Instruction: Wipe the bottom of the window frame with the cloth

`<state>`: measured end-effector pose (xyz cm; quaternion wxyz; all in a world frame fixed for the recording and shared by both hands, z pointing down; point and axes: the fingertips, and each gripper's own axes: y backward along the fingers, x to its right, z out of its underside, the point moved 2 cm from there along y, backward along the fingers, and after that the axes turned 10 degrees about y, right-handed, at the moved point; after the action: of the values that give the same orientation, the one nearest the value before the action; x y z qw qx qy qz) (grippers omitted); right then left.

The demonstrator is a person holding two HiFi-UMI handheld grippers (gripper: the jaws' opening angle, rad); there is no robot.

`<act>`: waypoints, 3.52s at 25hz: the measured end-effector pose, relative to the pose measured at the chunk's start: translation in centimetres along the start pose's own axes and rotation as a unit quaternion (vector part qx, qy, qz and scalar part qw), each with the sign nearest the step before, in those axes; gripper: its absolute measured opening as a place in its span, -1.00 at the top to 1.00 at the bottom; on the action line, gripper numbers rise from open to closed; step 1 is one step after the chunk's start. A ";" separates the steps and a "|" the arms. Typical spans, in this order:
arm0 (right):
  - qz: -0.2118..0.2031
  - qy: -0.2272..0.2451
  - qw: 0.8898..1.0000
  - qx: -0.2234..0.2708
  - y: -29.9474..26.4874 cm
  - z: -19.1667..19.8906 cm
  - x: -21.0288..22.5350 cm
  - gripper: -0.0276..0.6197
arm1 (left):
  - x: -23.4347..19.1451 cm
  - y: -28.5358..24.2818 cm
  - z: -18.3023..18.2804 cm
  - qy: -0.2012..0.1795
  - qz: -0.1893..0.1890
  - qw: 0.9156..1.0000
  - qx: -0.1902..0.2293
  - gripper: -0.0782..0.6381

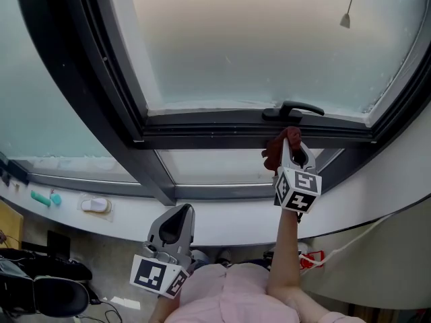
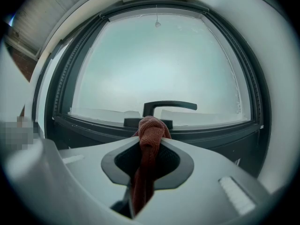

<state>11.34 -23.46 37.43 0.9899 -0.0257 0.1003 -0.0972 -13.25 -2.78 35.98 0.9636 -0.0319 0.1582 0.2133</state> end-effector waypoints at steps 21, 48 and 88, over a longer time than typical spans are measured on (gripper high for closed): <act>-0.127 -0.004 0.989 0.069 1.0 -6.5 -21.9 0.73 | -8.1 3.8 -3.5 0.003 0.014 1.000 -0.017 0.79; -0.233 0.097 0.968 0.009 -5.6 -3.6 -41.4 0.73 | -18.3 10.0 -7.1 0.004 -0.053 0.998 0.017 0.79; -0.142 0.094 0.985 0.021 -4.0 -0.7 -24.4 0.73 | -10.5 3.2 -4.5 -0.005 -0.009 1.000 -0.001 0.79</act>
<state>-12.97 -22.61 41.71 0.9524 -0.0102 0.1860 -0.2412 -24.98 -4.63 35.05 0.9661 -0.0335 0.1530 0.2053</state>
